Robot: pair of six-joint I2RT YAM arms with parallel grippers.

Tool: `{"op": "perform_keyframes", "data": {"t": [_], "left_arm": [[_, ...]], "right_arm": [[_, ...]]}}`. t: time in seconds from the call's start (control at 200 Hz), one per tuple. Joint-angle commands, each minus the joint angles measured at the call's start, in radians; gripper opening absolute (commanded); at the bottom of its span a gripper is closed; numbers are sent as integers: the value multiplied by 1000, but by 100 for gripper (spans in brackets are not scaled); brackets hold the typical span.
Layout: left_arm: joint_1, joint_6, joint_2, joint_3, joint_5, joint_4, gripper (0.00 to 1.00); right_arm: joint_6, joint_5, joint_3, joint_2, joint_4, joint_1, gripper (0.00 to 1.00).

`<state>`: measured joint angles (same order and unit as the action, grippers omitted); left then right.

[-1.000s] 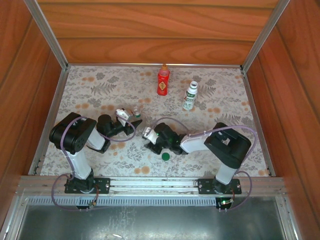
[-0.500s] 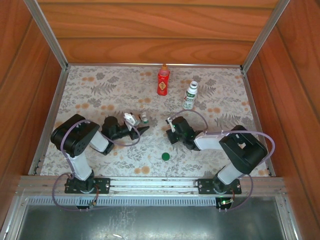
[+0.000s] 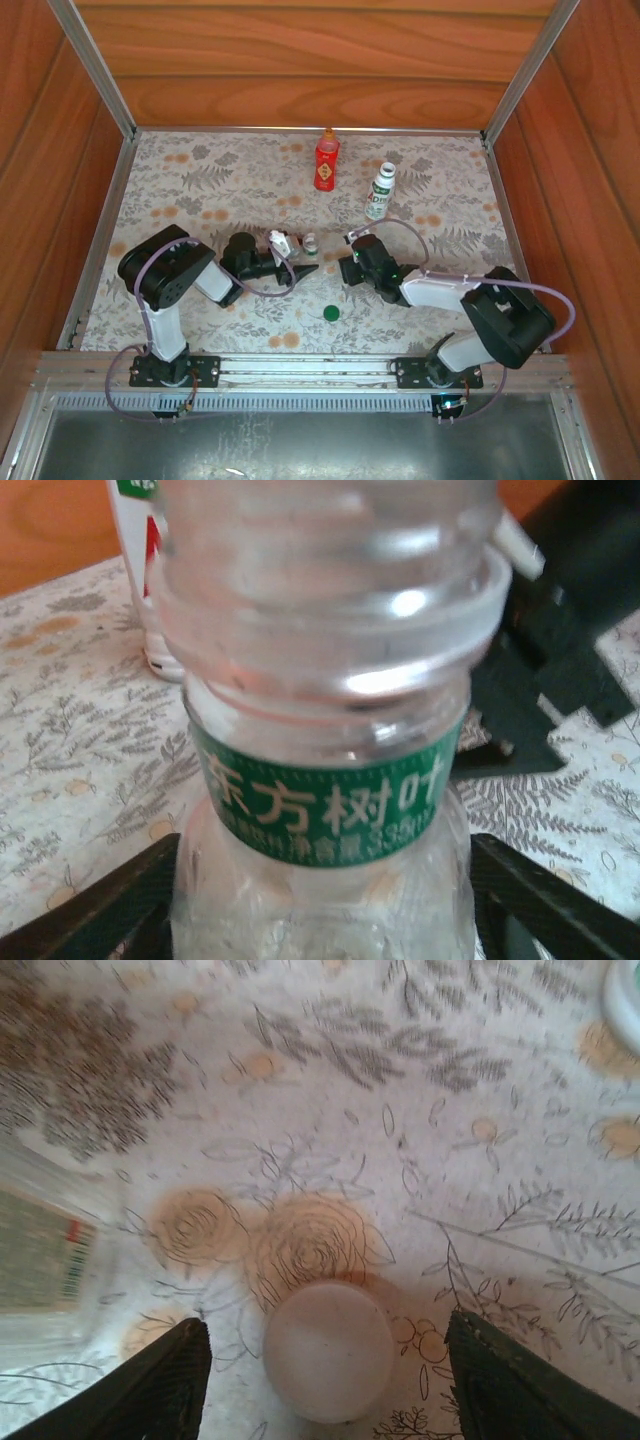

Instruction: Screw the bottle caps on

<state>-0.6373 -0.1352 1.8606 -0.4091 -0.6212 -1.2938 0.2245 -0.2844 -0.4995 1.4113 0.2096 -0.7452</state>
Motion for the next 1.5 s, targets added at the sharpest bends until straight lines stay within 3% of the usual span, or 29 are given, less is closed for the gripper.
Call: {"op": "perform_keyframes", "data": {"t": [0.0,0.155,0.27,1.064,1.494], "left_arm": [[-8,-21,13,10,2,18,77],[-7,5,15,10,-4,-8,77],[-8,14,49,26,-3,-123,76],[-9,35,59,-8,-41,-123,65],[-8,23,78,7,-40,-124,58]], "right_arm": [[-16,21,-7,-60,-25,5,70],[-41,29,-12,-110,-28,6,71],[-47,30,-16,-122,-43,6,72],[-16,19,10,-114,-47,6,74],[147,-33,-28,-87,-152,7,69]]}}
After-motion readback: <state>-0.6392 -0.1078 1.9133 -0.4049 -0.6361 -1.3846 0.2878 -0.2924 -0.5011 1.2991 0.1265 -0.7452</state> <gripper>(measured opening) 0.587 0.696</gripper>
